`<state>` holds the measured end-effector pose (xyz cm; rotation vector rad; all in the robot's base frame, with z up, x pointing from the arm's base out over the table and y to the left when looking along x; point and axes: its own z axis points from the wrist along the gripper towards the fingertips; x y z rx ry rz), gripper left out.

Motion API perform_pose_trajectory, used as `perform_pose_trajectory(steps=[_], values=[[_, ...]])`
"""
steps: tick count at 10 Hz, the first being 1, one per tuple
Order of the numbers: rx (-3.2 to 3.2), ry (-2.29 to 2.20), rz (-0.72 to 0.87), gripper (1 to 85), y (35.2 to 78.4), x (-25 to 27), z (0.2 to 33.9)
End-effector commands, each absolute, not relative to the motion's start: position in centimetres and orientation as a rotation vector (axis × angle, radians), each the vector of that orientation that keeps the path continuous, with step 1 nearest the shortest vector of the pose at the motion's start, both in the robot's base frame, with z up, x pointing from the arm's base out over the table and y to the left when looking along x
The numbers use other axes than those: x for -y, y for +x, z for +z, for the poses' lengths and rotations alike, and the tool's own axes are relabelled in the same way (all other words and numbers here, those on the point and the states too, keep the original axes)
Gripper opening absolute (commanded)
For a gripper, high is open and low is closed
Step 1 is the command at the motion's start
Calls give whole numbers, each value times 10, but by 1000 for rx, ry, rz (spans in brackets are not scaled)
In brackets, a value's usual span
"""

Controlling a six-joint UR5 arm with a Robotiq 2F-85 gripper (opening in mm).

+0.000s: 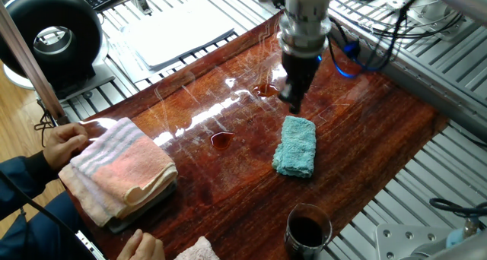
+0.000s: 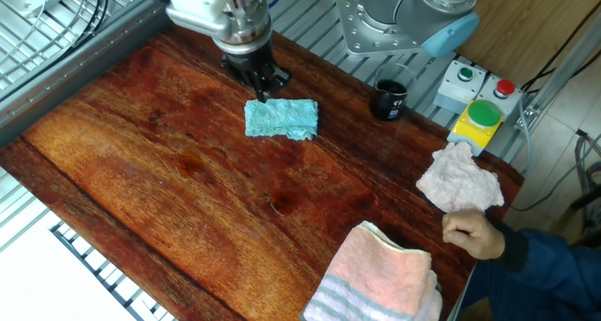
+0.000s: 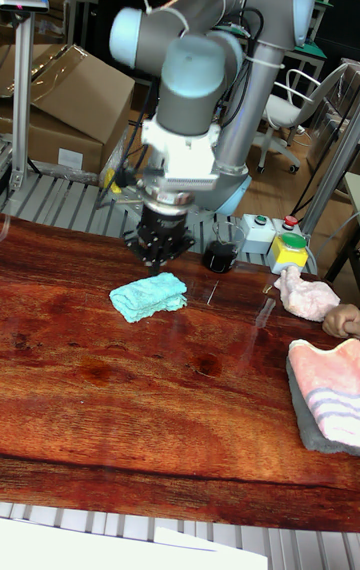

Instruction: Clean the table with a cloth

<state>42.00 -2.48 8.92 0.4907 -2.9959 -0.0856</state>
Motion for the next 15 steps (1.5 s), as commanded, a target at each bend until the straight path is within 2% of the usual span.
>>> perform_pose_trajectory(steps=[1, 2, 3, 4, 10, 15], values=[[2965, 739, -106, 630, 400, 27, 52], [2994, 789, -135, 713, 407, 18, 43], [2990, 832, -155, 833, 407, 12, 38], [2981, 840, -155, 850, 404, 7, 36], [2963, 825, -191, 850, 392, -8, 28], [3005, 932, -161, 850, 405, 2, 0]])
